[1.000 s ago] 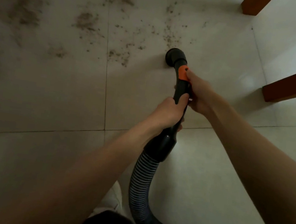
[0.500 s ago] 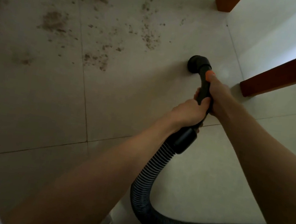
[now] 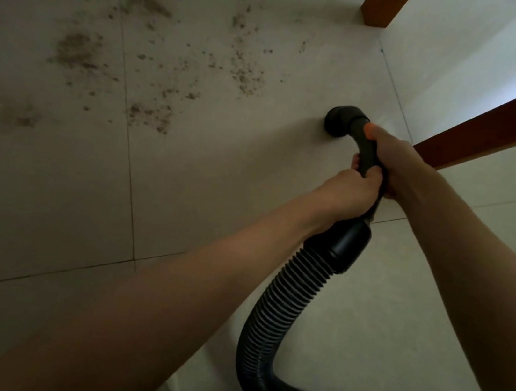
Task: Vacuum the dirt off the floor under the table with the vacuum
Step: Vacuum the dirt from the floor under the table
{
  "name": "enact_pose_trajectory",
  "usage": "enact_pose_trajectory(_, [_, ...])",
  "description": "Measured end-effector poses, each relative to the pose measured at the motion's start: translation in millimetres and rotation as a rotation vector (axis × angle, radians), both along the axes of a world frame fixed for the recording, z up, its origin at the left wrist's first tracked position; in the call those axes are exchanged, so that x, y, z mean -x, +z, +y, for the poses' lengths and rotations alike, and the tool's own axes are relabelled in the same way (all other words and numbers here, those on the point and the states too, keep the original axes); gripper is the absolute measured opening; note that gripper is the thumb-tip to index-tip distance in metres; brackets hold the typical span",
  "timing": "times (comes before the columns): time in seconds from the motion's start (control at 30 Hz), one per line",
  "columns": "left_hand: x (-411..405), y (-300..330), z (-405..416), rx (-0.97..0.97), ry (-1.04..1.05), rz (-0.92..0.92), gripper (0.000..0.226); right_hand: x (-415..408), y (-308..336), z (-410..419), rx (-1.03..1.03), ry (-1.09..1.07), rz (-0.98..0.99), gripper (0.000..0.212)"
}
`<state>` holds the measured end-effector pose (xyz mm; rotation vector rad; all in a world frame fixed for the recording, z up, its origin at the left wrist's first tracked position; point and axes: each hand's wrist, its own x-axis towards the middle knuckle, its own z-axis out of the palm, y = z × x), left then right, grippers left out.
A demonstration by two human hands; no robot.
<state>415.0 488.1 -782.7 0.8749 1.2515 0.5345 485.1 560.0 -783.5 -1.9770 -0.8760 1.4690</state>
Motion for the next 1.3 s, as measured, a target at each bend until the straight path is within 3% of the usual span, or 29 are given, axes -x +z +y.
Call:
enact_pose_trajectory(0.2, [-3.8,3.9,0.3,0.031,-0.033,-0.037,0.035,-9.1,1.1,-2.0,0.039,-0.043,-0.006,0.029])
enact_pose_trajectory(0.43, [-18.3,14.9,-38.0,0.17,0.089,-0.123,0.046,-10.9,10.8,-28.2,0.2,0.169,0.079,0.037])
enact_pose_trajectory(0.57, [-21.1,23.9,-52.2,0.173,0.052,-0.125,0.048,-14.2,19.6,-44.1,0.236,0.2,0.045,0.039])
enact_pose_trajectory(0.73, [-15.7,27.4,-64.7,0.193,0.086,-0.137,0.032,-10.7,24.9,-58.0,0.19,0.157,-0.039,0.031])
enact_pose_trajectory(0.9, [-13.6,32.0,-76.3,0.208,0.068,-0.147,0.035,-8.0,32.2,-68.2,0.243,0.239,-0.055,0.028])
enact_pose_trajectory(1.07, [-17.2,34.9,-77.4,0.246,0.017,-0.242,0.034,-20.3,38.7,-75.4,0.23,0.122,-0.117,0.03])
enact_pose_trajectory(1.3, [-14.6,28.1,-86.1,0.149,-0.01,-0.093,0.05,-18.5,32.1,-79.9,0.264,0.187,0.017,0.034])
